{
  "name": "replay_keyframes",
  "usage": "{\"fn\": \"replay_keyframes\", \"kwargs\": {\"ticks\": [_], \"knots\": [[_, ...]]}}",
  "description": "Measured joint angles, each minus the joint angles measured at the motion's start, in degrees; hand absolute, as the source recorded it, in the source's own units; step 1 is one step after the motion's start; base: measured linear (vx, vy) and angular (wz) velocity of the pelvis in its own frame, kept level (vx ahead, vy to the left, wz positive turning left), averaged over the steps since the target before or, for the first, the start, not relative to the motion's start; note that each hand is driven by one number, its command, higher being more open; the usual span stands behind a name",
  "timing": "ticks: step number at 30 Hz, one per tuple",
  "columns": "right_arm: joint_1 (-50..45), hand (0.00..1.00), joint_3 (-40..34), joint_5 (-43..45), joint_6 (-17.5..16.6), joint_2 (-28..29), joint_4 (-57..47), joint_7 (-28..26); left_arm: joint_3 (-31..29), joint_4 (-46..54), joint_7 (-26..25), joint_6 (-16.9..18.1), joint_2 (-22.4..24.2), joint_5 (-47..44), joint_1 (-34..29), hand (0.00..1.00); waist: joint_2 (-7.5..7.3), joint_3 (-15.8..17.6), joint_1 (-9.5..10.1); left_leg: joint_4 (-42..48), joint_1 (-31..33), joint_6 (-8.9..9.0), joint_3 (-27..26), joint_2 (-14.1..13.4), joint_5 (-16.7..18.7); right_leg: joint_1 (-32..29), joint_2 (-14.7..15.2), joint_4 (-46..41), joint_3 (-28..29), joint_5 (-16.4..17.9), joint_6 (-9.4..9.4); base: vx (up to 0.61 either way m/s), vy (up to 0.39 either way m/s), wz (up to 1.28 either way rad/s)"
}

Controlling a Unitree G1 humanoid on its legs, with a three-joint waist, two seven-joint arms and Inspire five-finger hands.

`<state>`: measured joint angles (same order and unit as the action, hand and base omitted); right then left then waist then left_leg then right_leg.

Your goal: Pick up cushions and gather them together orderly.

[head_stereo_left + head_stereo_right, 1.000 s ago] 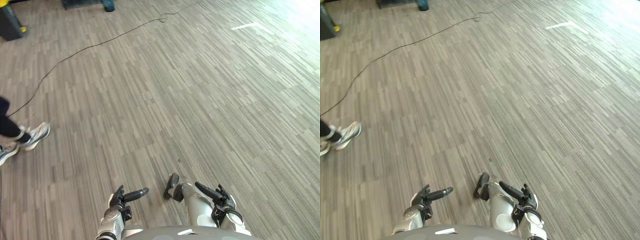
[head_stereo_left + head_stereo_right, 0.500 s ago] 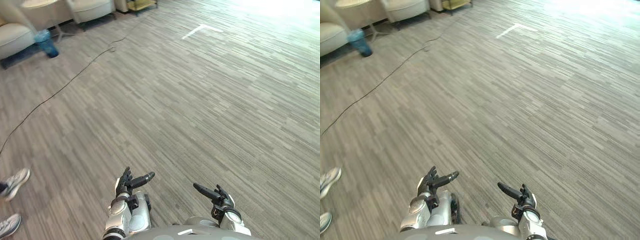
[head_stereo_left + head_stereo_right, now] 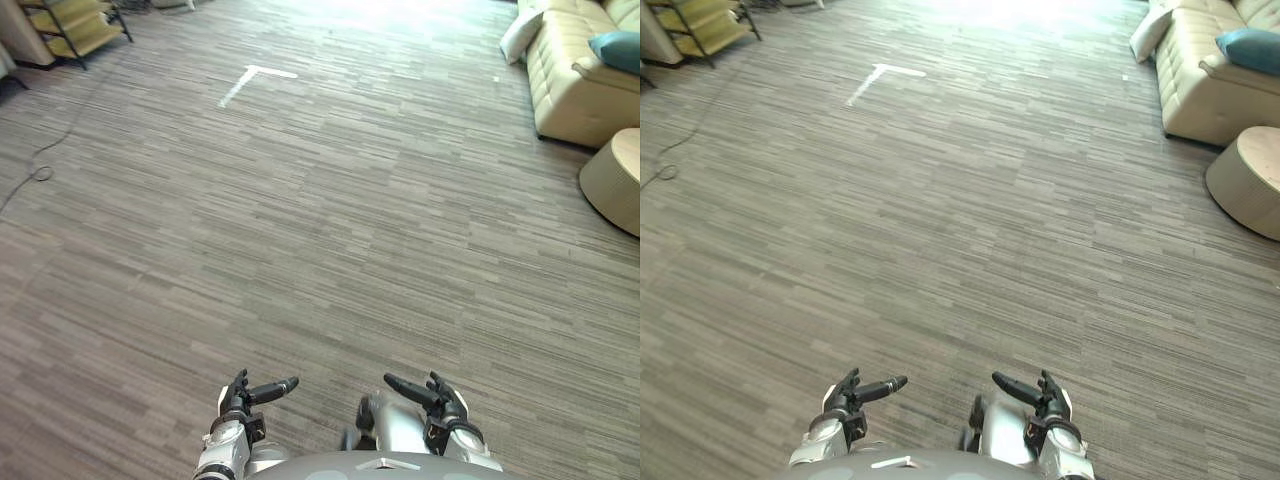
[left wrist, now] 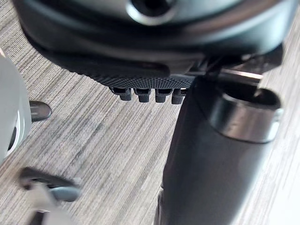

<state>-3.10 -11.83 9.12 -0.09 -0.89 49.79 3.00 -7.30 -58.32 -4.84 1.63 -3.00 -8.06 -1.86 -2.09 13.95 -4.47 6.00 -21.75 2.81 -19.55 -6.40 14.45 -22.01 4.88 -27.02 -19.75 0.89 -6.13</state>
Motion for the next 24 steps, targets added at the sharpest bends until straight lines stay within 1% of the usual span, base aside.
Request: {"fn": "replay_keyframes", "kwargs": {"ticks": [1,2,3,4,5,6,7,8,9,10,11,12,13,14,15,16,17,18,19,20,21,22,23,24], "knots": [[1.45,1.00,-0.04,-0.15,-0.25,-0.55,0.71,-0.04,-0.18,-0.67,0.18,0.09,0.35,0.89,0.62,1.00,2.02,0.72,0.66,0.04,-1.58,0.99,-0.07,-1.85,-1.33,0.74,-2.10,-1.89,-0.11,1.69,-2.51,0.88,-0.223,-0.25],[2.11,1.00,-0.77,-0.19,-0.55,-0.45,0.63,-0.14,-0.53,-0.67,0.28,0.17,0.72,1.49,1.01,1.00,2.03,1.03,0.88,0.87,-1.74,2.41,0.74,-1.17,-4.50,-0.11,-1.62,-5.35,1.13,5.05,-2.67,0.84,-0.266,-0.49],[2.26,1.00,-2.89,0.08,-0.15,-0.18,0.71,-0.33,-0.64,-0.51,0.57,0.16,2.22,2.47,0.93,1.00,2.84,1.40,0.47,3.48,-2.61,5.85,2.10,-0.91,-8.99,0.56,-0.70,-9.12,1.27,8.61,-3.81,0.66,-0.249,-0.33],[2.16,1.00,-3.40,-0.03,0.05,-0.16,0.62,-0.28,-0.61,-0.45,0.57,0.25,2.08,3.09,0.84,1.00,3.29,1.21,0.32,6.96,-1.83,6.49,3.05,-1.43,-11.00,1.82,-1.05,-9.05,1.36,10.09,-3.61,0.71,-0.302,-0.27],[2.06,1.00,-2.57,-0.18,0.30,0.02,0.52,-0.30,-0.94,-0.04,0.58,0.38,2.31,3.69,0.74,1.00,3.74,1.33,-0.10,20.44,3.14,8.74,6.75,-3.37,-15.23,6.18,-2.69,-5.55,2.14,13.07,-2.33,0.57,-0.242,-0.23],[2.05,1.00,-2.35,-0.17,0.40,-0.20,0.46,-0.44,-1.15,0.36,0.57,0.39,2.39,3.69,0.67,1.00,4.14,1.46,-0.14,26.85,5.73,10.19,8.37,-4.29,-15.27,7.66,-3.67,-4.15,2.28,13.11,-2.17,0.56,-0.232,-0.28],[1.83,1.00,-2.25,-0.17,0.69,-0.32,0.44,-0.49,-2.33,1.59,0.78,0.35,2.77,3.75,0.18,1.00,4.58,1.53,-0.04,39.40,10.94,11.45,9.71,-6.13,-14.28,10.94,-5.57,-1.27,2.67,13.07,-2.14,0.33,-0.119,-0.28],[1.50,1.00,-2.22,-0.14,0.85,-0.25,0.35,-0.38,-3.28,2.78,0.99,0.38,2.89,3.74,-0.16,1.00,4.81,1.50,0.15,47.41,14.10,11.65,9.60,-7.64,-13.36,13.72,-6.99,1.00,3.06,13.06,-2.15,0.44,-0.130,-0.42],[0.23,1.00,-2.17,-0.07,1.01,0.22,-0.09,0.02,-4.49,5.21,1.19,0.39,2.65,3.68,-0.96,1.00,4.09,1.76,0.95,57.62,19.75,11.02,8.86,-9.45,-10.12,20.49,-9.05,5.99,4.40,13.11,-2.19,0.63,-0.162,-0.44],[-0.92,1.00,-1.76,-0.02,1.09,0.67,-0.82,0.21,-5.19,6.90,1.14,0.62,2.72,3.58,-1.62,1.00,3.54,1.66,1.40,59.44,24.25,9.71,8.13,-9.48,-7.99,24.51,-10.12,9.72,5.60,13.37,-2.02,0.62,-0.144,-0.47],[-1.21,1.00,-1.36,0.02,1.11,0.88,-0.82,0.28,-5.19,7.59,1.08,0.98,2.52,3.52,-1.88,1.00,3.08,1.71,1.68,58.87,27.22,8.07,7.06,-9.47,-6.45,26.74,-10.57,11.91,6.36,13.33,-1.94,0.59,-0.116,-0.44],[-1.45,1.00,-0.53,0.03,1.30,0.67,-0.83,0.34,-5.18,8.59,1.01,1.81,2.37,3.52,-1.91,1.00,2.91,1.82,2.02,55.86,31.36,5.80,5.32,-9.24,-4.06,29.47,-10.99,14.75,7.60,13.08,-1.79,0.49,-0.058,-0.52],[-1.45,1.00,-0.28,0.03,1.45,0.56,-0.58,0.45,-5.17,9.40,1.05,2.09,2.22,3.54,-1.90,1.00,2.75,1.97,2.56,48.98,34.93,4.31,3.08,-7.89,-2.16,32.36,-10.94,17.16,9.12,12.60,-1.77,0.62,-0.020,-0.86],[-0.76,1.00,-0.31,0.01,1.59,0.39,0.30,0.55,-5.20,9.95,1.13,2.15,2.29,3.56,-1.79,1.00,2.69,2.55,3.47,33.65,37.90,3.13,2.26,-4.13,-1.87,36.33,-10.14,19.98,11.92,12.52,-1.22,0.53,0.029,-0.88],[-0.62,1.00,-0.33,-0.02,1.57,0.40,0.64,0.55,-5.21,9.87,1.13,2.10,2.28,3.56,-1.83,1.00,2.66,2.60,3.90,27.55,38.40,2.98,2.54,-3.01,-2.69,37.46,-9.76,21.02,12.94,12.61,-0.96,0.55,0.085,-1.09],[-0.57,1.00,-0.19,-0.05,1.49,0.24,0.88,0.61,-5.19,9.64,1.06,2.01,2.28,3.43,-2.11,1.00,2.92,2.64,4.61,15.75,39.43,3.00,3.49,-1.16,-6.13,39.94,-9.40,23.45,15.52,12.79,-0.44,0.45,0.092,-0.93],[-0.67,1.00,0.49,-0.05,1.43,-0.36,0.89,0.68,-5.28,9.67,0.87,2.05,2.32,2.78,-2.51,1.00,3.70,2.41,4.86,10.11,41.37,3.02,4.33,-0.84,-8.43,42.00,-9.73,25.41,17.27,13.19,0.21,0.59,0.142,-0.97],[-0.84,1.00,1.42,-0.04,1.39,-1.26,1.21,0.77,-5.14,9.71,0.35,2.04,2.24,2.31,-2.41,1.00,4.44,2.12,4.97,8.44,43.25,2.46,4.57,-1.00,-9.07,43.66,-10.11,26.41,18.45,13.91,1.20,0.65,0.173,-0.90],[-1.47,1.00,1.89,-0.11,1.46,-1.20,1.83,0.82,-5.12,9.52,0.17,1.86,2.08,1.64,-2.13,1.00,3.89,1.68,5.38,10.30,43.59,-1.88,5.68,0.03,-15.13,45.82,-8.82,25.12,19.65,15.58,2.88,0.69,0.181,-0.73],[-1.98,1.00,1.69,-0.11,1.51,-0.70,1.84,0.88,-4.89,9.04,0.19,1.90,1.73,1.78,-2.14,1.00,3.20,0.92,5.52,11.24,43.20,-3.42,5.19,0.69,-17.28,45.55,-7.56,22.66,20.00,16.34,4.24,0.74,0.178,-0.62],[-3.30,1.00,1.37,-0.12,1.39,0.27,1.85,0.95,-4.89,8.41,0.27,1.89,1.28,1.84,-1.92,1.00,0.89,-0.15,5.31,13.25,42.44,-4.59,4.42,2.05,-17.98,42.38,-5.23,13.02,19.78,17.90,6.97,0.61,0.146,-0.32],[-3.39,1.00,0.35,0.13,1.49,0.89,1.89,0.93,-4.51,8.37,0.33,1.92,0.60,1.83,-1.87,1.00,0.00,-0.40,5.34,14.20,41.62,-4.91,4.27,2.70,-16.95,39.88,-4.08,6.06,19.67,18.02,7.26,0.92,0.227,-0.19],[-3.17,1.00,-0.72,0.00,1.36,2.22,2.42,1.02,-3.53,7.61,0.23,1.99,-1.79,1.84,-1.58,1.00,-4.16,-0.47,4.89,15.04,37.73,-4.95,3.72,5.63,-12.35,32.31,-0.22,-14.60,18.65,11.83,12.14,0.92,0.197,0.08],[-3.13,1.00,-0.81,-0.04,1.35,2.56,2.63,1.00,-2.76,6.95,0.21,1.72,-2.72,1.84,-1.29,1.00,-5.12,-0.41,4.13,15.19,35.58,-4.92,4.42,6.91,-10.26,29.06,1.41,-23.37,17.63,5.10,13.11,0.77,0.152,0.26]]}}
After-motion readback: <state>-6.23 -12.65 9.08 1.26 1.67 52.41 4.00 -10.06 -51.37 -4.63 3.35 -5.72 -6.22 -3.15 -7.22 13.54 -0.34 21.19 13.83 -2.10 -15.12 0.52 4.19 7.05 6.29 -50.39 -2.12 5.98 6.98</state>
